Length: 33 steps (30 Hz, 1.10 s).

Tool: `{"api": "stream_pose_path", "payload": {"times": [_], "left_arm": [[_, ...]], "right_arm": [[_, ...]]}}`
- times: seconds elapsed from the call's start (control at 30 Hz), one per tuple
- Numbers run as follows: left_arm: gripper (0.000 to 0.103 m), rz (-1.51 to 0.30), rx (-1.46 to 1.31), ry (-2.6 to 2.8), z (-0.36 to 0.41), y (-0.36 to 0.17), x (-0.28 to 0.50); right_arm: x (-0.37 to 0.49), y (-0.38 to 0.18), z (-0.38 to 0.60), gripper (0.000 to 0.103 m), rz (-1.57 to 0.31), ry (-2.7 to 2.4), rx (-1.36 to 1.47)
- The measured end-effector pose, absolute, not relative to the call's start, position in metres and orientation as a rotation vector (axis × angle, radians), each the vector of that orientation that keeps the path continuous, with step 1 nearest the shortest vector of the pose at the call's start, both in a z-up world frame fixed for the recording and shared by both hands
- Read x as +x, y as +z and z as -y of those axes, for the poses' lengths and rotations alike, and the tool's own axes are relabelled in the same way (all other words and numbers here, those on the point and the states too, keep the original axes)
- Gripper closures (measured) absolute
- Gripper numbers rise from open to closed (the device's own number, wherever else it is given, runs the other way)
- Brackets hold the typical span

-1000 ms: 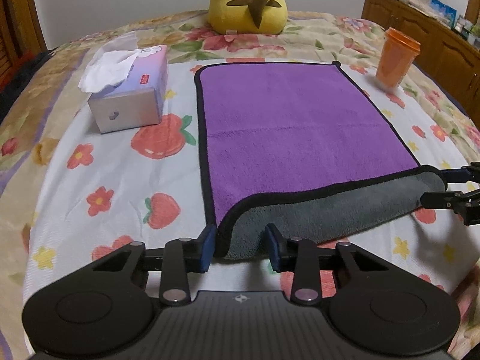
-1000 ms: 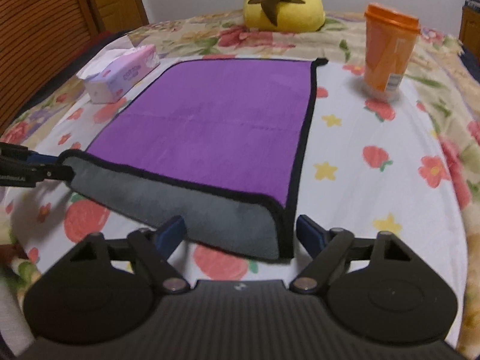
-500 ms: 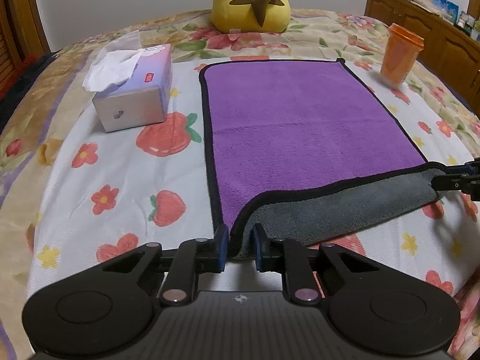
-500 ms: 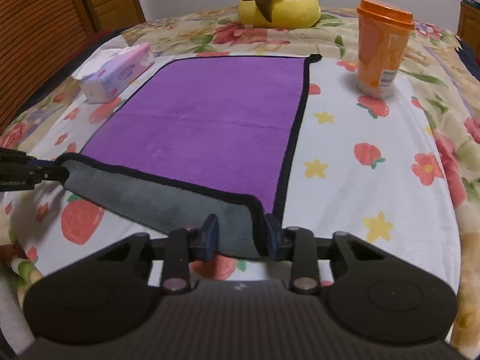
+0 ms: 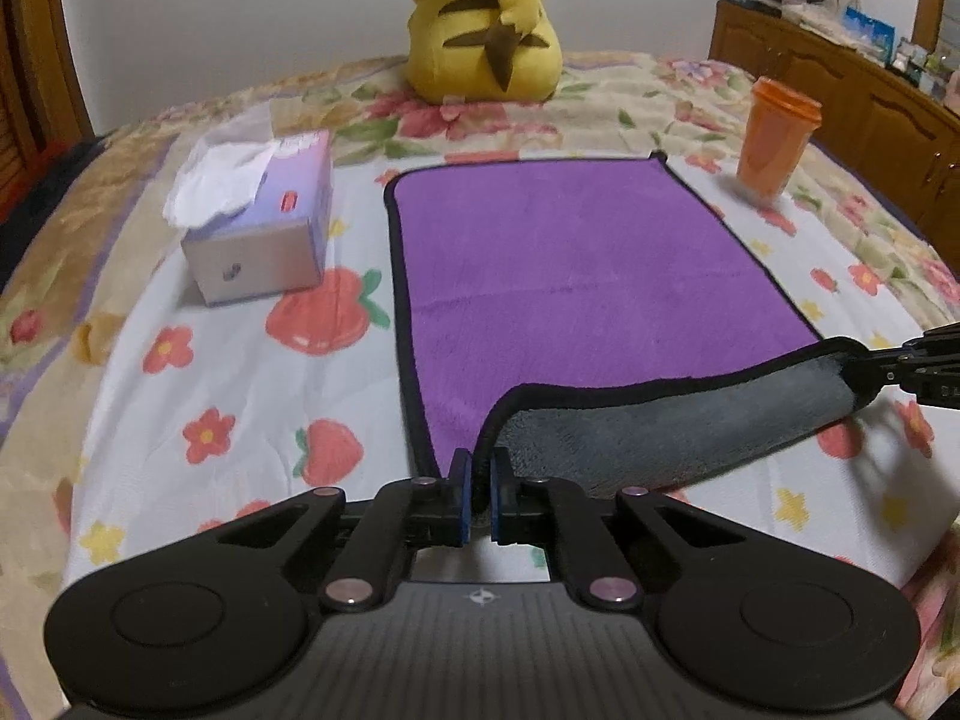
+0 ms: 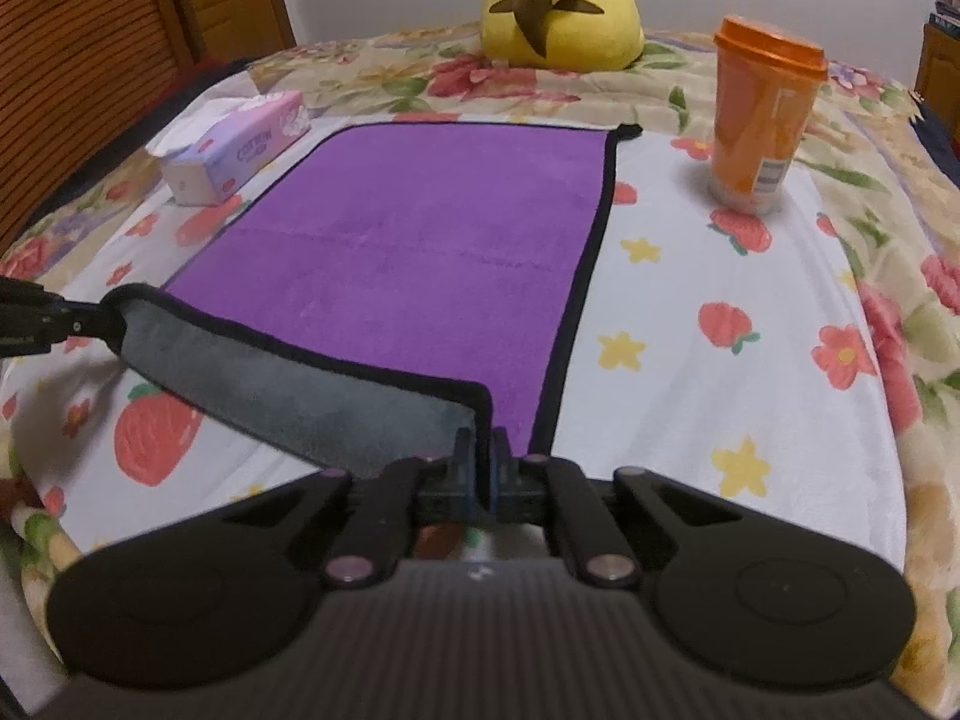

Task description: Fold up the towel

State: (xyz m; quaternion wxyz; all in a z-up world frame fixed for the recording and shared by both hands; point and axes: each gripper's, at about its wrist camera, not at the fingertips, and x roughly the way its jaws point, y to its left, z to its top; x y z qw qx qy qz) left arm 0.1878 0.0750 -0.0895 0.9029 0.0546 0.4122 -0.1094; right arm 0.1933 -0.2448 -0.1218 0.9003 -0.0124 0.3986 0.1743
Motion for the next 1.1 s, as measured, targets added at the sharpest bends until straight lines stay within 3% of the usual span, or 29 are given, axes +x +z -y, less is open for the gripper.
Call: {"api": "stream_pose_path", "payload": {"times": [0.5,1.1], "left_arm": [[0.094,-0.716,0.107,-0.231,-0.073,-0.059,0.180],[0.095,-0.662,0.090,-0.226,-0.069,-0.053,0.207]], "right_arm": [[0.186,-0.093,0.247,0.099,-0.656,0.376,-0.009],[0.200,-0.086,0.249,0.099,-0.580,0.369,-0.035]]}}
